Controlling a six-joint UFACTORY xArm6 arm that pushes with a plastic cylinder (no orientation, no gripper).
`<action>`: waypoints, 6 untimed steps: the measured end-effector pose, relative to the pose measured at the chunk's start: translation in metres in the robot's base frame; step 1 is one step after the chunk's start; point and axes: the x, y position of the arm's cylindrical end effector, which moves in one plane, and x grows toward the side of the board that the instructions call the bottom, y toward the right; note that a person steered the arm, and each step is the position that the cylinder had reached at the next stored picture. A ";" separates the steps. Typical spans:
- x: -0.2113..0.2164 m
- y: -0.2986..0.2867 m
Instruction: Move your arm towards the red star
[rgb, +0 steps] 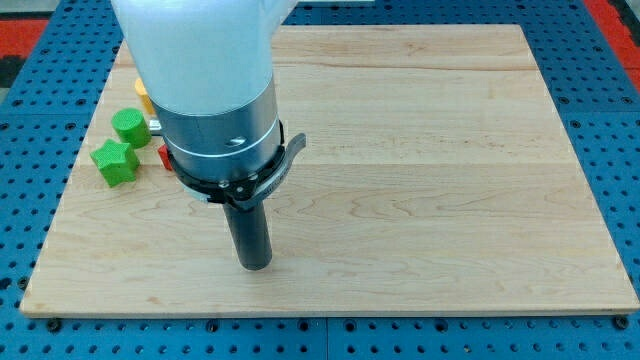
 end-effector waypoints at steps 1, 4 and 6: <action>0.000 0.000; 0.000 -0.012; -0.048 -0.053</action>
